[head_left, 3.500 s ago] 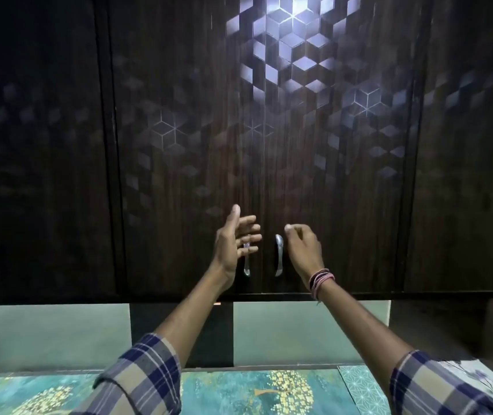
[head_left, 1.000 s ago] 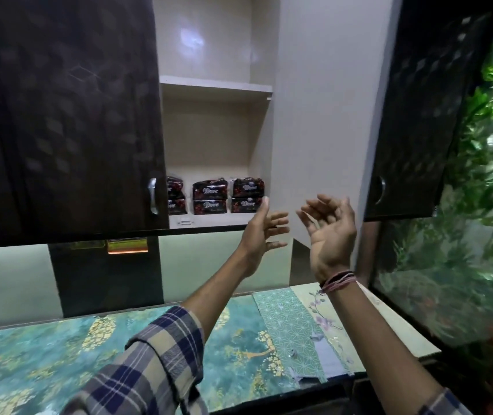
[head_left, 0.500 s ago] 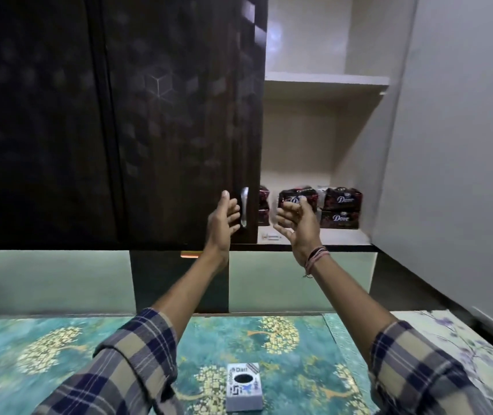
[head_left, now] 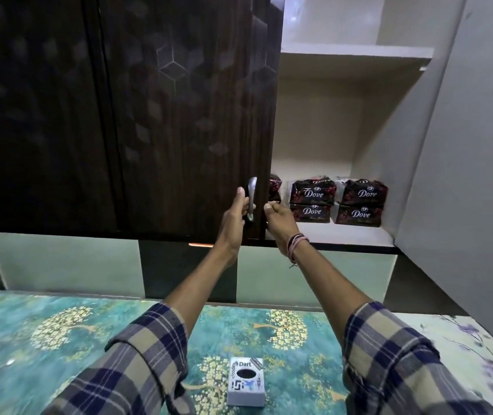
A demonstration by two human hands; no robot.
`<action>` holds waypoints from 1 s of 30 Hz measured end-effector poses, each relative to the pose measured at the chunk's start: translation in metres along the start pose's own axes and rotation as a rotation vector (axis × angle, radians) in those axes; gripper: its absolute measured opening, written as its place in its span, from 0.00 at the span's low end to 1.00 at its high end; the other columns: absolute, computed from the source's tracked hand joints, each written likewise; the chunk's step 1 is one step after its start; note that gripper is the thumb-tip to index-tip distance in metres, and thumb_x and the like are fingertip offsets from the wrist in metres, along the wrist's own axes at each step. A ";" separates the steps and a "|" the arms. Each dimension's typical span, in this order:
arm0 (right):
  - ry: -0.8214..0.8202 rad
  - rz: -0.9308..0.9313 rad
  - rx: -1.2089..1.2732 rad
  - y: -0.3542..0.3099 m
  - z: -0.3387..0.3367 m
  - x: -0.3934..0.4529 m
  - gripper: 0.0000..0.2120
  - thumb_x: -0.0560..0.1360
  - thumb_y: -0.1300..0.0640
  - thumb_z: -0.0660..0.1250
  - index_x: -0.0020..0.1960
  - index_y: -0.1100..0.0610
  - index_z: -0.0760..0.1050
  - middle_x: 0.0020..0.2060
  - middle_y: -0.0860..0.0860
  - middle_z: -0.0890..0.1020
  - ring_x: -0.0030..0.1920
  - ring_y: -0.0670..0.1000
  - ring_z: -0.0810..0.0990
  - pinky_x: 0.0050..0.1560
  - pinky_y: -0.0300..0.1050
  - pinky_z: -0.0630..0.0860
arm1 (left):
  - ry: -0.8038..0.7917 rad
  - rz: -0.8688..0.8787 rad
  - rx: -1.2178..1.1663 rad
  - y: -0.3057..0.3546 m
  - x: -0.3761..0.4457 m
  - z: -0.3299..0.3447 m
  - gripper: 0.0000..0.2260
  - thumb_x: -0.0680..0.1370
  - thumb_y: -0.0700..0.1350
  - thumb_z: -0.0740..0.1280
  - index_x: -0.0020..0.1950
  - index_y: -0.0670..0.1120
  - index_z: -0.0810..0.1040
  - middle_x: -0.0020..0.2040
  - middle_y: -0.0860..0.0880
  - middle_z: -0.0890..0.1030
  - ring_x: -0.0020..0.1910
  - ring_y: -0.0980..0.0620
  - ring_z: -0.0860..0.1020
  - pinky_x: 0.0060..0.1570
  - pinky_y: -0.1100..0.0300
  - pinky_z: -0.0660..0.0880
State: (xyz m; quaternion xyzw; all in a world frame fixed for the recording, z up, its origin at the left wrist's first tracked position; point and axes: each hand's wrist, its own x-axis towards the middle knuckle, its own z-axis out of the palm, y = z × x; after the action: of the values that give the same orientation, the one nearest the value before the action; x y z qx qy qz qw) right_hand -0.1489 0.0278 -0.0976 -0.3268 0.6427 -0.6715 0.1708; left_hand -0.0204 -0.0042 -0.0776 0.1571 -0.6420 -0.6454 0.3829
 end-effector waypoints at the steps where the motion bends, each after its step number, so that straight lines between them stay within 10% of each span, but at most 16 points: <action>1: -0.002 -0.011 -0.016 0.000 -0.002 -0.006 0.15 0.84 0.56 0.58 0.57 0.59 0.83 0.52 0.58 0.87 0.58 0.58 0.84 0.63 0.59 0.80 | 0.041 0.011 -0.009 0.001 -0.005 0.002 0.22 0.84 0.62 0.53 0.49 0.54 0.83 0.49 0.53 0.84 0.45 0.65 0.82 0.43 0.70 0.74; 7: -0.205 -0.137 0.086 -0.001 -0.014 -0.093 0.14 0.83 0.52 0.64 0.58 0.61 0.81 0.57 0.63 0.84 0.60 0.59 0.84 0.63 0.59 0.80 | 0.372 0.216 0.006 -0.009 -0.072 -0.004 0.24 0.83 0.62 0.57 0.54 0.46 0.84 0.50 0.47 0.84 0.48 0.54 0.82 0.51 0.55 0.77; 11: -0.312 -0.157 0.242 -0.018 0.007 -0.151 0.17 0.85 0.51 0.59 0.61 0.61 0.81 0.58 0.59 0.85 0.59 0.55 0.83 0.63 0.57 0.78 | 0.510 0.517 0.199 -0.012 -0.137 -0.019 0.21 0.85 0.51 0.55 0.74 0.45 0.74 0.73 0.49 0.74 0.71 0.63 0.71 0.70 0.65 0.67; 14: -0.426 -0.106 0.333 -0.030 0.035 -0.182 0.24 0.85 0.44 0.53 0.65 0.58 0.80 0.60 0.57 0.85 0.63 0.57 0.82 0.64 0.55 0.78 | 0.514 0.644 0.391 -0.013 -0.173 -0.039 0.22 0.85 0.50 0.54 0.77 0.44 0.70 0.80 0.48 0.64 0.79 0.54 0.63 0.76 0.52 0.62; 22: -0.630 -0.017 0.455 -0.043 0.130 -0.223 0.34 0.83 0.35 0.47 0.66 0.58 0.80 0.63 0.58 0.83 0.66 0.60 0.79 0.66 0.58 0.77 | 0.678 0.636 0.667 -0.002 -0.233 -0.111 0.25 0.84 0.55 0.54 0.75 0.41 0.72 0.83 0.45 0.60 0.80 0.57 0.60 0.74 0.60 0.65; 30: -0.735 -0.009 0.418 -0.052 0.209 -0.239 0.35 0.83 0.35 0.46 0.66 0.57 0.80 0.64 0.54 0.82 0.64 0.55 0.79 0.65 0.57 0.76 | 0.784 0.557 0.787 0.013 -0.244 -0.193 0.21 0.83 0.57 0.56 0.70 0.51 0.78 0.84 0.54 0.53 0.82 0.52 0.58 0.72 0.43 0.71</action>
State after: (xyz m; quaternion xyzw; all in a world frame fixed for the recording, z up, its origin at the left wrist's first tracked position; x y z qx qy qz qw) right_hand 0.1726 0.0315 -0.1081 -0.5055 0.3878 -0.6270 0.4483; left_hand 0.2773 0.0305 -0.1605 0.3384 -0.6604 -0.1307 0.6575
